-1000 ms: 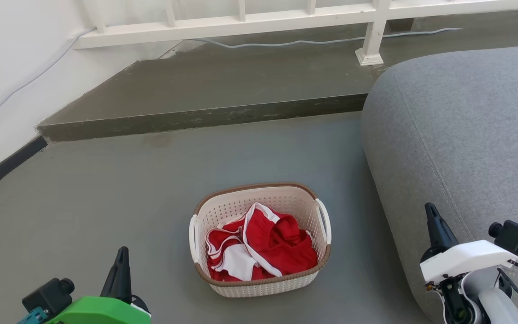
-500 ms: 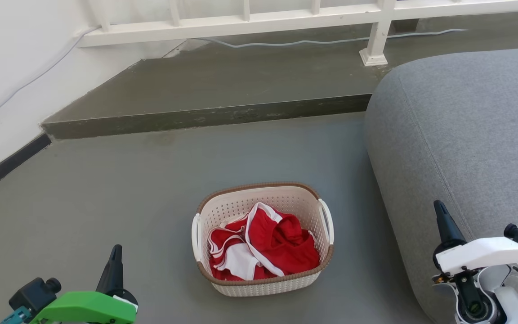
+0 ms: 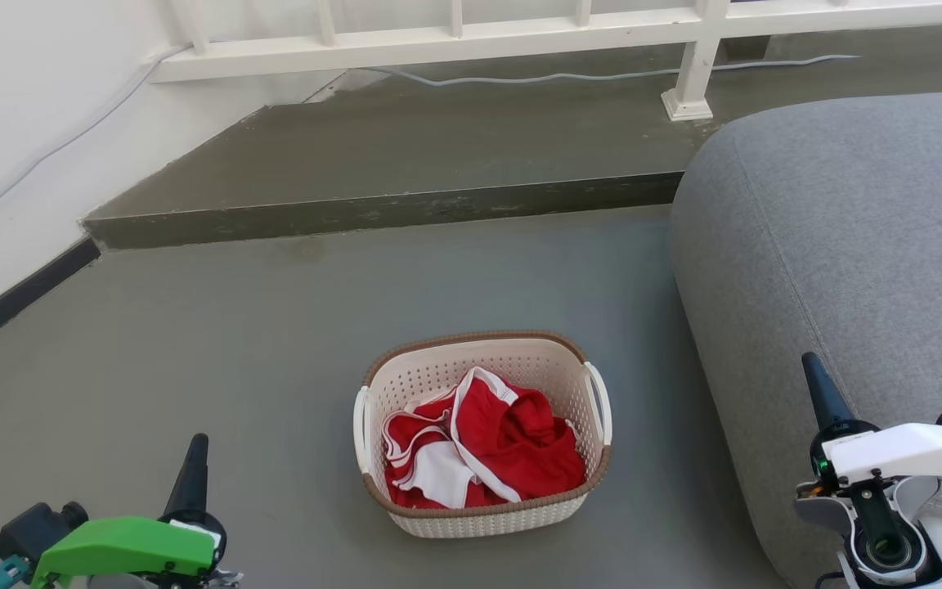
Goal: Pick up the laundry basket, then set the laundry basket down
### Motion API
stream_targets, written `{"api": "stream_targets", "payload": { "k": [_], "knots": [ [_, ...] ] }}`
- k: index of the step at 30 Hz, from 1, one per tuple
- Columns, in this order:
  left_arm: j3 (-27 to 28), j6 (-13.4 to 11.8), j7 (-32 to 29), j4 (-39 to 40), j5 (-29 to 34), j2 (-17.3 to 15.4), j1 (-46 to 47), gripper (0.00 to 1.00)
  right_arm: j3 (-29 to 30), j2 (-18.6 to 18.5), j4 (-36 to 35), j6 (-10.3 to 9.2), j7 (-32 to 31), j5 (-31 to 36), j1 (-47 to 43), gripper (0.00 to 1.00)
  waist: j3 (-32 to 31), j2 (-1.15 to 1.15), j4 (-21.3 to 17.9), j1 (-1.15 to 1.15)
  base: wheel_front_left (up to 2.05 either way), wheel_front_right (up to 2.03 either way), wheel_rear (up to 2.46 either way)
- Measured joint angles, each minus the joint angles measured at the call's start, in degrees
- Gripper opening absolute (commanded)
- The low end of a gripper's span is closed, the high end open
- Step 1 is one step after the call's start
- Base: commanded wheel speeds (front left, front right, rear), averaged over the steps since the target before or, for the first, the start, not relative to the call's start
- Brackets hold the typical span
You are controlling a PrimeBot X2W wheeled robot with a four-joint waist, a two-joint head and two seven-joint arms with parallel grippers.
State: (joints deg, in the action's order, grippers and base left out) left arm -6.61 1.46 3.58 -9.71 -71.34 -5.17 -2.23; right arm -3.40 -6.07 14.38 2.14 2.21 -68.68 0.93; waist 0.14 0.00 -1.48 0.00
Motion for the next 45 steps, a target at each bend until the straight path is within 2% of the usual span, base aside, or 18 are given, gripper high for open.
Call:
{"api": "stream_targets", "payload": {
  "k": [33, 45],
  "knots": [
    [5.39, 5.02, -5.13, -4.58, -24.68, -0.03, 3.99, 0.00, 7.73, 1.79, 0.98, 4.41, -5.80, -25.29, 2.18, 0.00, 0.06, 0.00, 1.47, 0.00, 0.00, 0.00, 0.00],
    [5.87, 5.08, -5.57, -4.82, -24.79, -0.02, 4.64, 0.00, 8.02, 1.98, 1.15, 4.42, -5.80, -25.69, 2.25, 0.00, 0.04, 0.00, 1.47, 0.00, 0.00, 0.00, 0.00]
  ]
}}
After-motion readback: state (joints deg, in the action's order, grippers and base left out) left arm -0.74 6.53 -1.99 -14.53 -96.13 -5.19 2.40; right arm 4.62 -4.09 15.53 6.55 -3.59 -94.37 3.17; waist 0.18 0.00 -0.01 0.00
